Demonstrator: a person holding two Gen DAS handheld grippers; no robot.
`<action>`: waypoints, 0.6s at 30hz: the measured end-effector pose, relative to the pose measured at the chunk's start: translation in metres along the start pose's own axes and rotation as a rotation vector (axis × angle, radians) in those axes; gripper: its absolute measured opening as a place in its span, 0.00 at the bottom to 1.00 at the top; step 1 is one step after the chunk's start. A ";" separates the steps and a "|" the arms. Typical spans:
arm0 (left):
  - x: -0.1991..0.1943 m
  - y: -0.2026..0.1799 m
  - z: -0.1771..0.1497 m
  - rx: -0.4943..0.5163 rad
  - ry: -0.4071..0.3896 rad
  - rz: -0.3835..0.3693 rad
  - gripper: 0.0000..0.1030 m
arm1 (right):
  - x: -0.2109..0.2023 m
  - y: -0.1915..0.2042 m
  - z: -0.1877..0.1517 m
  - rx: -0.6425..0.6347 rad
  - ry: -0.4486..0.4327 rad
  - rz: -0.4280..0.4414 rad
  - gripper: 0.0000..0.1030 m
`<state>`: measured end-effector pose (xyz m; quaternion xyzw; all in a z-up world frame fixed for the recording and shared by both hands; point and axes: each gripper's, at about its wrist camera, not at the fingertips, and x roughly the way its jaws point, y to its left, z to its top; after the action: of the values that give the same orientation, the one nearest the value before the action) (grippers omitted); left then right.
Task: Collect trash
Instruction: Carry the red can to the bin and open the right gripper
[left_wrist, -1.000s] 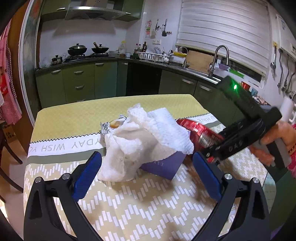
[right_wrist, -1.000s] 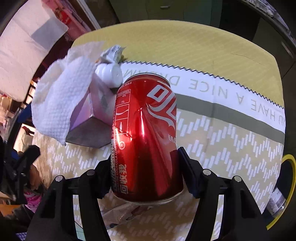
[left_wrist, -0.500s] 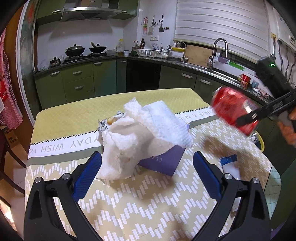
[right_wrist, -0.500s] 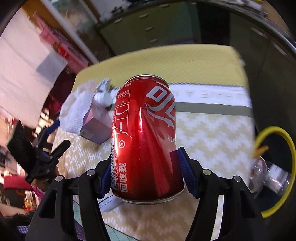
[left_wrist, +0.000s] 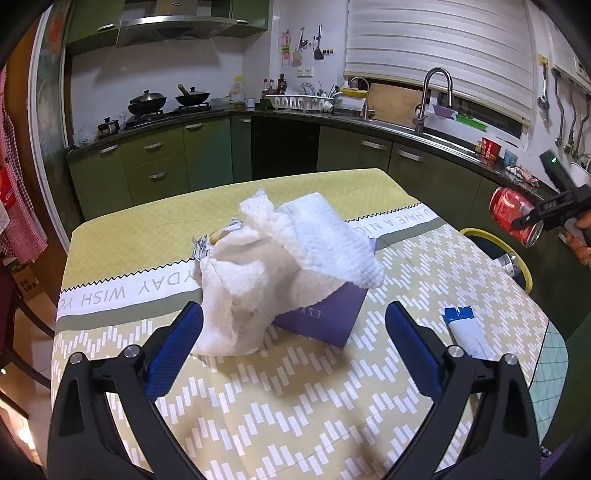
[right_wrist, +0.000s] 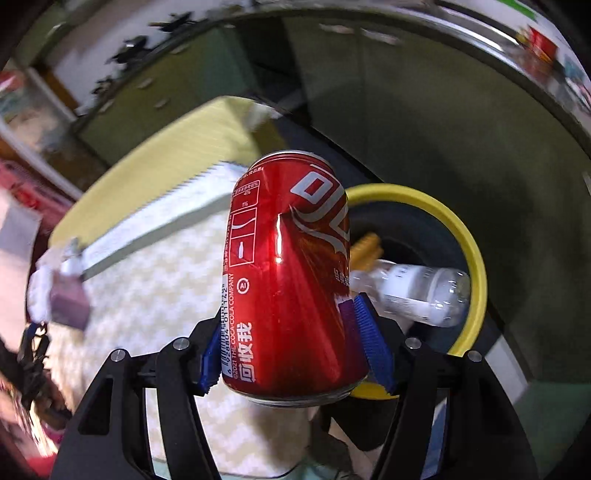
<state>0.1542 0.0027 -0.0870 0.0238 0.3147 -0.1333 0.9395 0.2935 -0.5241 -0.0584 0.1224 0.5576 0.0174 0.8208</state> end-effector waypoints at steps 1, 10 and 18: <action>0.000 0.000 0.000 0.000 0.000 0.001 0.91 | 0.008 -0.007 0.002 0.016 0.012 -0.013 0.62; 0.001 -0.003 -0.001 0.017 0.006 0.006 0.91 | 0.051 -0.052 0.023 0.116 0.033 -0.089 0.75; -0.001 -0.011 -0.001 0.040 0.016 -0.012 0.91 | 0.021 -0.047 -0.007 0.092 -0.026 -0.070 0.75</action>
<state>0.1499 -0.0078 -0.0869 0.0417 0.3197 -0.1449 0.9354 0.2895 -0.5649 -0.0901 0.1405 0.5510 -0.0385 0.8217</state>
